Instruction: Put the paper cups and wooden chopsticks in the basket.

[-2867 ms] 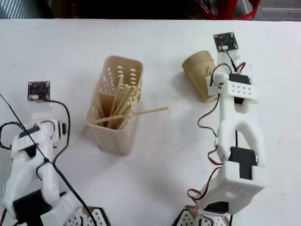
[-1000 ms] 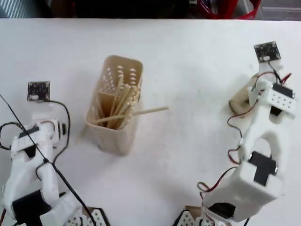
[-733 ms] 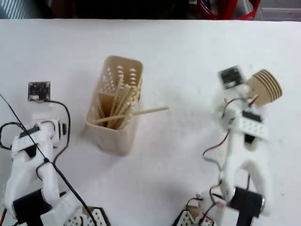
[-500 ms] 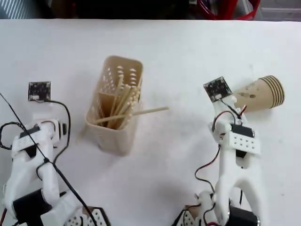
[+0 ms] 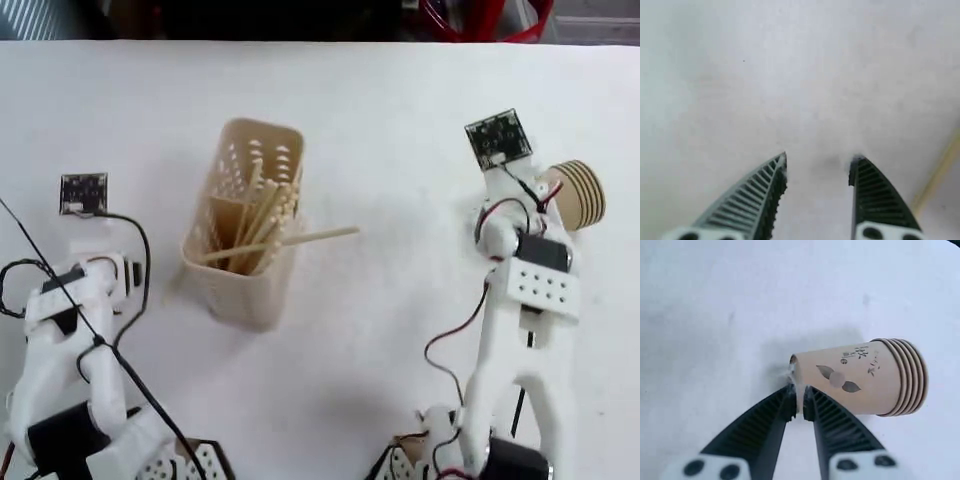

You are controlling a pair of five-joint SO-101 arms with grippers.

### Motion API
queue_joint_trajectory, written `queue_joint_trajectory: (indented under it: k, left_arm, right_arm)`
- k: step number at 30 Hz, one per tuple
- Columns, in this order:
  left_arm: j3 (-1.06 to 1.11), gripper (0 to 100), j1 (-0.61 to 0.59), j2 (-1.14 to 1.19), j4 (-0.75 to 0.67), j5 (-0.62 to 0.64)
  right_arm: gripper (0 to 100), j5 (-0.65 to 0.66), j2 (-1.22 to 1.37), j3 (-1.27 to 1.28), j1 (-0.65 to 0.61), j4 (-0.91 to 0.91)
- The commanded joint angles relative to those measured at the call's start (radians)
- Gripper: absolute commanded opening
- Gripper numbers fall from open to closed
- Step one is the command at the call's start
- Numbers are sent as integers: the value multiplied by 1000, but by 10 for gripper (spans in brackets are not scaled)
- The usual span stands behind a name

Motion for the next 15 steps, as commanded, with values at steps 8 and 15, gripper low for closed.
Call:
queue_joint_trajectory:
  k: [8,15]
  left_arm:
    - [-6,211,10,-25,-21,-11]
    - [-6,211,10,-25,-21,-11]
  right_arm:
    - [48,41,335,-190,33,2]
    - [28,89,346,-51,-44,-91]
